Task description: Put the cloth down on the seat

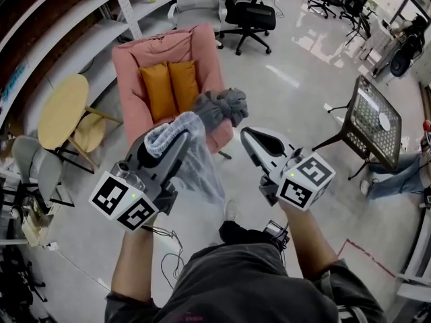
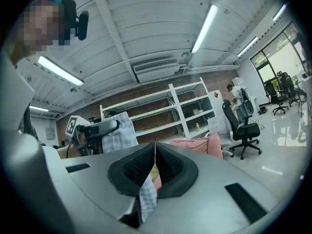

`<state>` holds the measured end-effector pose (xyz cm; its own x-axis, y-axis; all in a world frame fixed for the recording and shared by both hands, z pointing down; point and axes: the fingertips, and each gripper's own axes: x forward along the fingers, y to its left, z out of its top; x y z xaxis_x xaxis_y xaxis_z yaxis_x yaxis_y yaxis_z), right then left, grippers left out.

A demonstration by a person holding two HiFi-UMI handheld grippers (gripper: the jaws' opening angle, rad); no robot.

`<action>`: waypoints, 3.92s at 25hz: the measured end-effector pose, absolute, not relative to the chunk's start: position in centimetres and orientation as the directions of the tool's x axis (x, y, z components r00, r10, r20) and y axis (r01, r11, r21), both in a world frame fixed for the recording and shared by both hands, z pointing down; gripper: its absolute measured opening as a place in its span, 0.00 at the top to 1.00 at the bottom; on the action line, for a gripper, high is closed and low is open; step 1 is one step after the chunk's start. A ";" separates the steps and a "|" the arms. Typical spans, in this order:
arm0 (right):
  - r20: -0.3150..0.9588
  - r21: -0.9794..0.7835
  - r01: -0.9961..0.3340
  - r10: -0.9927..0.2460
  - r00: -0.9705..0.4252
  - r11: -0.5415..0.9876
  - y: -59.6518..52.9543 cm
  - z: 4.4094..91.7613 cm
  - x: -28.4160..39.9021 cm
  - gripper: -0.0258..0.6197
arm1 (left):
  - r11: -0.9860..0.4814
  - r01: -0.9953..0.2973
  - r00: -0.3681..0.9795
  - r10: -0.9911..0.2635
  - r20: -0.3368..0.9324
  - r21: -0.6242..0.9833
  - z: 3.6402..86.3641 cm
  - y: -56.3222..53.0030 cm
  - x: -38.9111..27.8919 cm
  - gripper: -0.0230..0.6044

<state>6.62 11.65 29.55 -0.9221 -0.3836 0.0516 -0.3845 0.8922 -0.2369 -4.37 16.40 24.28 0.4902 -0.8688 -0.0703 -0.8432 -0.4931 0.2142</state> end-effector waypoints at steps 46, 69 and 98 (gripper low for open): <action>0.063 -0.122 -0.434 -0.429 -0.901 0.893 -30.0 26.5 -11.5 0.93 | -0.512 -0.858 0.510 -0.846 -0.157 -0.026 14.7 -32.3 -22.8 0.77; -0.009 -0.108 -0.449 -0.453 -0.892 0.887 -39.5 22.3 -9.9 0.93 | -0.516 -0.830 0.556 -0.793 -0.248 -0.213 1.0 -46.7 -19.5 0.77; 0.189 -0.301 -0.430 -0.389 -0.902 0.851 -46.0 38.1 -5.2 0.93 | -0.387 -0.910 0.406 -0.903 0.137 0.150 36.5 -52.6 -22.1 0.76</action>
<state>-5.18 -45.96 38.05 -0.9017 -0.3888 0.1892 -0.4302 0.8511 -0.3009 -22.12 -52.61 36.53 0.4064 -0.9033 0.1375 -0.9100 -0.3866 0.1497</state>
